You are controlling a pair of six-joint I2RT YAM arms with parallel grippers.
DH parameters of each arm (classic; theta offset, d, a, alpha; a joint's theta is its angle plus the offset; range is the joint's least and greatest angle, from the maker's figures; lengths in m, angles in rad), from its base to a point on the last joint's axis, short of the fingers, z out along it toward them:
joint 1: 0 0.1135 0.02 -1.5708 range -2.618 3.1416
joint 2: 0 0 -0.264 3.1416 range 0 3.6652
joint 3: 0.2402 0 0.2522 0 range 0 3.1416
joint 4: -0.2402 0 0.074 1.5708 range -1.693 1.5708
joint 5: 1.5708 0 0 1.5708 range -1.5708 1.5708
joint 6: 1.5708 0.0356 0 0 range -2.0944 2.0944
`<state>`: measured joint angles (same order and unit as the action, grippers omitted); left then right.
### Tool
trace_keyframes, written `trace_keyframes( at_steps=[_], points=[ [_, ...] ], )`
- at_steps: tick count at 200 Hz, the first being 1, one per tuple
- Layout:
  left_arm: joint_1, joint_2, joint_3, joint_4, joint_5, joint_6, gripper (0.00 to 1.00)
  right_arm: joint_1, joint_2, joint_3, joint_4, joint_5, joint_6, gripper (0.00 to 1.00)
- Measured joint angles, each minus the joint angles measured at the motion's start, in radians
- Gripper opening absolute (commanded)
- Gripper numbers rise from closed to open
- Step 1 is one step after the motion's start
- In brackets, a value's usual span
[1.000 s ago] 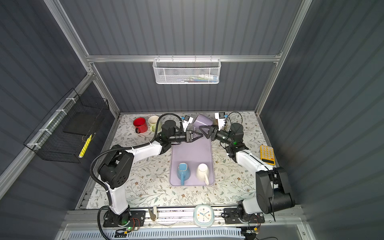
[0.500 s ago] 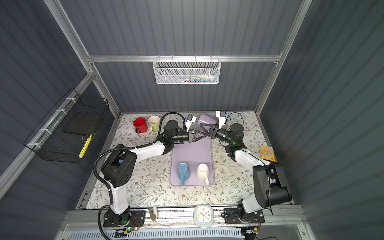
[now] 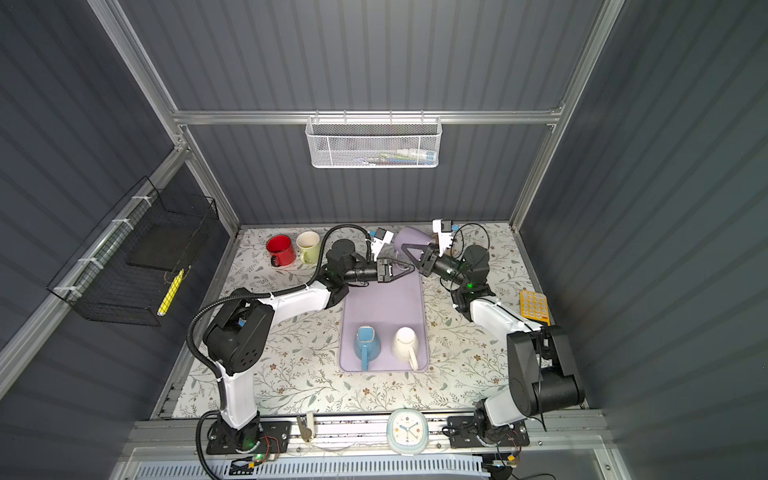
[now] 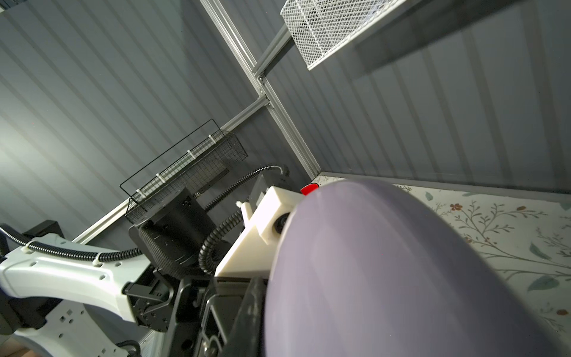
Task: Turn the mug right side up
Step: 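Open the left gripper and withdraw it while the right gripper holds the mug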
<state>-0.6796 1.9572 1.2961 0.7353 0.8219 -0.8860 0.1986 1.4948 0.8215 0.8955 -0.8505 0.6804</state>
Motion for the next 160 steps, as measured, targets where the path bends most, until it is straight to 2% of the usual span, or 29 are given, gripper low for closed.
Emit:
trace_keyframes(
  at_steps=[26, 78, 160],
  points=[
    [-0.005, 0.0, 0.0, -0.028, -0.025, 0.027, 0.38, 0.006, 0.0, 0.005, -0.049, 0.027, 0.0, 0.0],
    [-0.007, 0.0, -0.002, -0.092, -0.085, 0.107, 0.57, 0.013, 0.0, 0.026, -0.187, 0.06, -0.019, 0.0],
    [0.012, -0.025, -0.016, -0.211, -0.151, 0.21, 0.71, -0.016, -0.005, 0.026, -0.363, 0.095, -0.079, 0.0]
  ],
)
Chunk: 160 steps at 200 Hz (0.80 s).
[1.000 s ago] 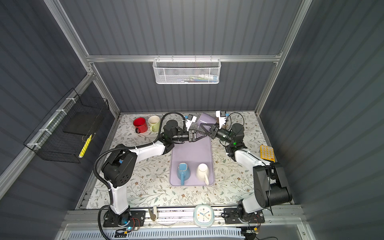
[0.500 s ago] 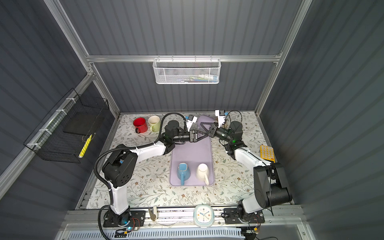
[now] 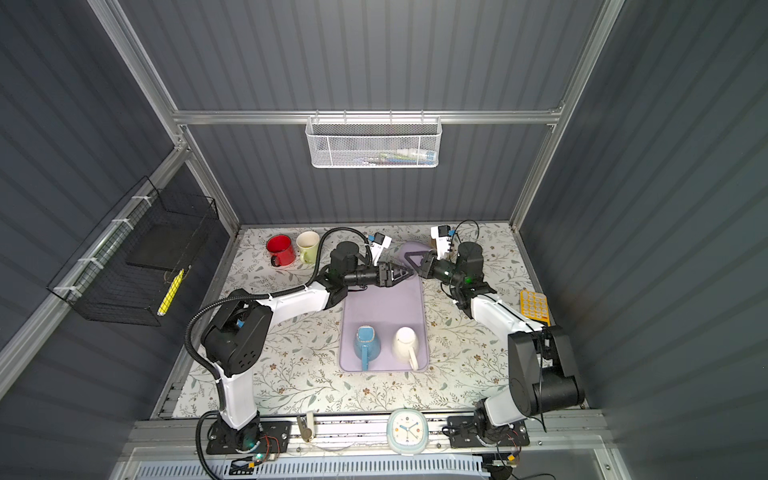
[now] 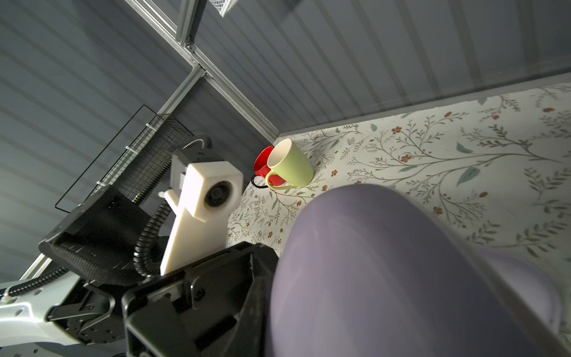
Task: Turn the mug right side up
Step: 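Open the left gripper and withdraw it while the right gripper holds the mug, then carry the purple mug toward the beige mug with the right gripper while the left withdraws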
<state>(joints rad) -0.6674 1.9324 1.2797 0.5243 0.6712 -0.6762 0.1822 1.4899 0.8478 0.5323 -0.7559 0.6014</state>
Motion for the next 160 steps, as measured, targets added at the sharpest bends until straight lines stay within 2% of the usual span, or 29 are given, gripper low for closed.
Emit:
trace_keyframes(
  at_steps=[48, 84, 160],
  points=[
    [0.011, -0.023, -0.01, -0.028, -0.008, 0.032, 0.72, -0.018, -0.012, 0.005, -0.073, 0.021, -0.031, 0.0],
    [0.027, -0.054, -0.013, -0.141, -0.051, 0.106, 0.72, -0.027, -0.012, 0.031, -0.185, 0.042, -0.076, 0.0],
    [0.067, -0.235, -0.009, -0.511, -0.298, 0.397, 0.72, -0.045, 0.016, 0.347, -0.78, 0.224, -0.377, 0.0]
  ],
)
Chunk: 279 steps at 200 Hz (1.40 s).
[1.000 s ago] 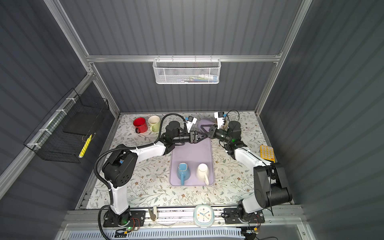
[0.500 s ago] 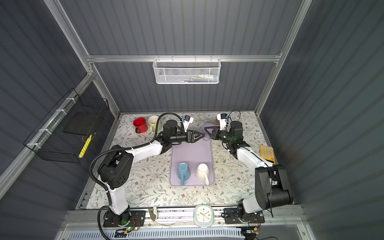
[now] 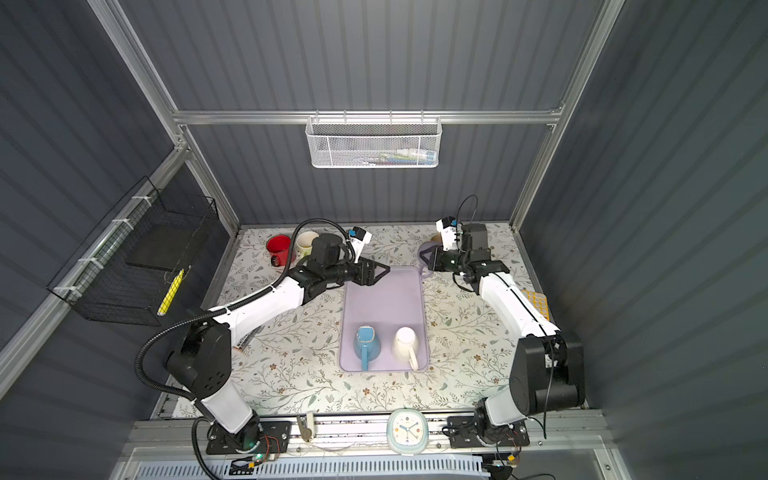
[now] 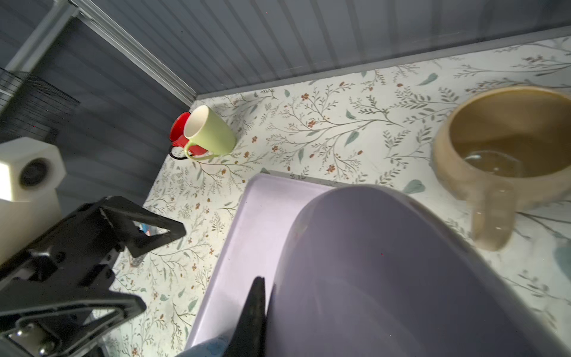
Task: Turn the mug right side up
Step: 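Carry the purple mug toward the beige mug with the right gripper while the left withdraws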
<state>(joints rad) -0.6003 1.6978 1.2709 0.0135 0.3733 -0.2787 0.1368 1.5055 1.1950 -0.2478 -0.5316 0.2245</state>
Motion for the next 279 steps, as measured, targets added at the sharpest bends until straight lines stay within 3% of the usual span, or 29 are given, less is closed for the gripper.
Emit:
trace_keyframes(
  at_steps=[76, 156, 279],
  points=[
    [0.052, -0.045, 0.037, -0.289, -0.17, 0.175, 0.71, -0.013, 0.174, 0.243, -0.459, 0.251, -0.233, 0.0],
    [0.132, -0.142, 0.003, -0.401, -0.219, 0.282, 0.71, -0.061, 0.304, 0.425, -0.64, 0.445, -0.378, 0.0],
    [0.132, -0.189, -0.068, -0.414, -0.209, 0.249, 0.7, -0.212, 0.657, 0.816, -0.772, 0.429, -0.574, 0.01]
  ],
)
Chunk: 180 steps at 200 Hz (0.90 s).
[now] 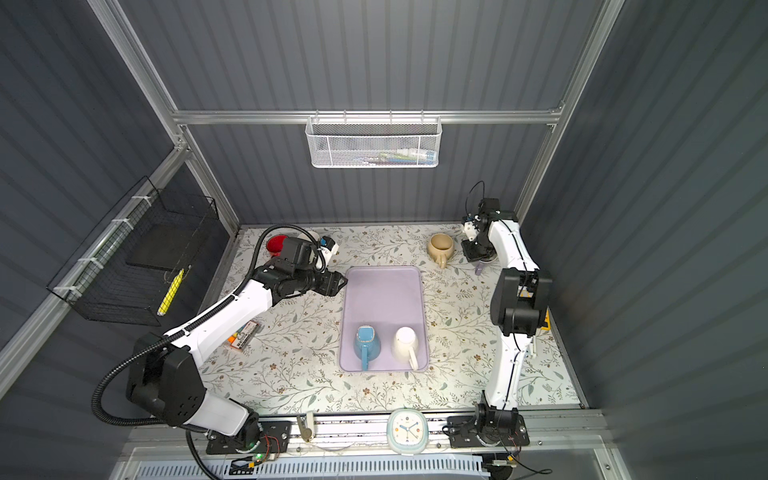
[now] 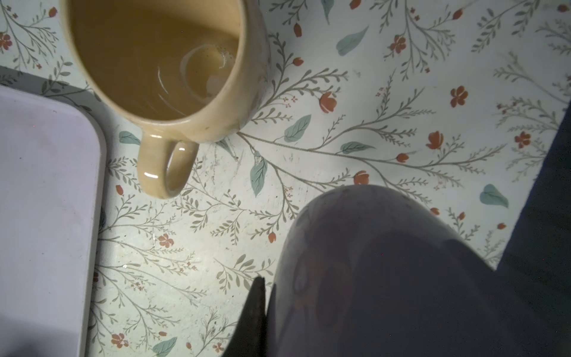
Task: Turn the mug right side up
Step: 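Carry the purple mug toward the beige mug with the right gripper while the left withdraws, then lower the purple mug upright beside the beige mug with the right gripper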
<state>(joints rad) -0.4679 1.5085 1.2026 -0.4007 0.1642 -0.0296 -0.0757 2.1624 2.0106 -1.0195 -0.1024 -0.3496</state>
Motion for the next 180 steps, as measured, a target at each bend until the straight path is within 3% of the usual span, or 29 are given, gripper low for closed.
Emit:
trace_keyframes(
  at_steps=[90, 180],
  points=[
    [-0.001, -0.068, -0.048, -0.026, -0.044, -0.069, 0.7, -0.014, 0.171, 0.228, -0.047, -0.051, -0.06, 0.01],
    [-0.001, -0.087, -0.102, -0.024, -0.05, -0.107, 0.7, -0.017, 0.25, 0.345, -0.068, -0.095, -0.087, 0.02]
  ],
)
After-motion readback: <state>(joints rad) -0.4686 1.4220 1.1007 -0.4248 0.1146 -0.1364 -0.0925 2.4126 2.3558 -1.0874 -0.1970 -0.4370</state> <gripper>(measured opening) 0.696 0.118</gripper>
